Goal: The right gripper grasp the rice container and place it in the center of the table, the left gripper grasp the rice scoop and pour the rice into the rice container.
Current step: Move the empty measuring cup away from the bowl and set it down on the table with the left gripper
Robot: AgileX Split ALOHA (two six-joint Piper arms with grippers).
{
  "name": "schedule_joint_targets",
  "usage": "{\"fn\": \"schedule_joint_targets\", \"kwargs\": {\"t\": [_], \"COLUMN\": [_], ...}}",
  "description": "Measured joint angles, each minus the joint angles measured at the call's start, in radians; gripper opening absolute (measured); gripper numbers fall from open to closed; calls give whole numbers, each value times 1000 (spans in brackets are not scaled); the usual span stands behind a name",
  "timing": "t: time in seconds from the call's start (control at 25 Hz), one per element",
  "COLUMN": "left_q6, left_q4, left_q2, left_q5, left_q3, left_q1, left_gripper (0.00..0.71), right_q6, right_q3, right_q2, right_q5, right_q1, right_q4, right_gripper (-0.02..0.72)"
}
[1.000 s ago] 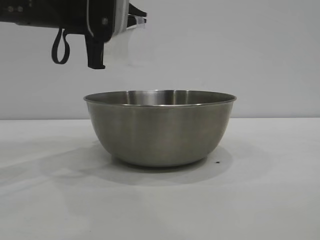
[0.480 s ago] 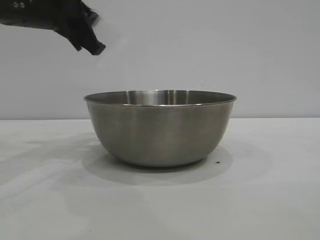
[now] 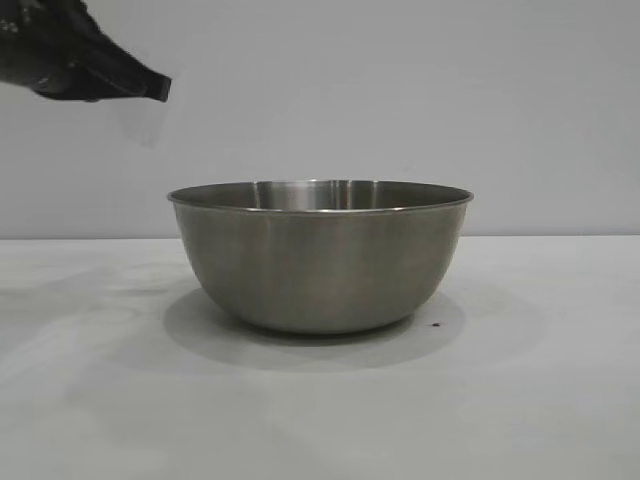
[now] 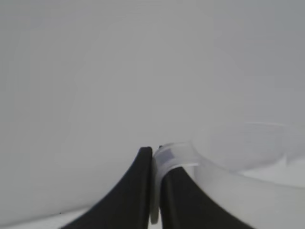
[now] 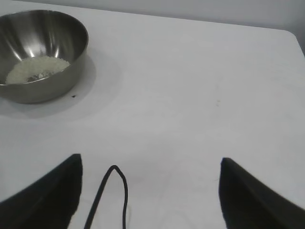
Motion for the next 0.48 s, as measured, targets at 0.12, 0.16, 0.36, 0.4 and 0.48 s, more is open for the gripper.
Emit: {"fn": "schedule_joint_targets", "kwargs": {"t": [0.12, 0.16, 0.36, 0.4, 0.48], "left_q6": [-52, -82, -253, -265, -285], "left_q4": [-23, -23, -16, 0, 38], "left_q2": [0, 0, 0, 0, 0], "left_q5": [0, 0, 0, 0, 0], "left_q3": [54, 74, 160, 171, 179], "left_q1": [0, 4, 64, 77, 102], "left_gripper": [0, 0, 0, 0, 0], "right_q6": [0, 0, 0, 0, 0], "right_q3": [0, 0, 0, 0, 0], "right_q2": [0, 0, 0, 0, 0], "right_q5": [0, 0, 0, 0, 0], "right_q1": [0, 0, 0, 0, 0], "right_q4": [0, 0, 0, 0, 0], "right_gripper": [508, 508, 508, 508, 508]}}
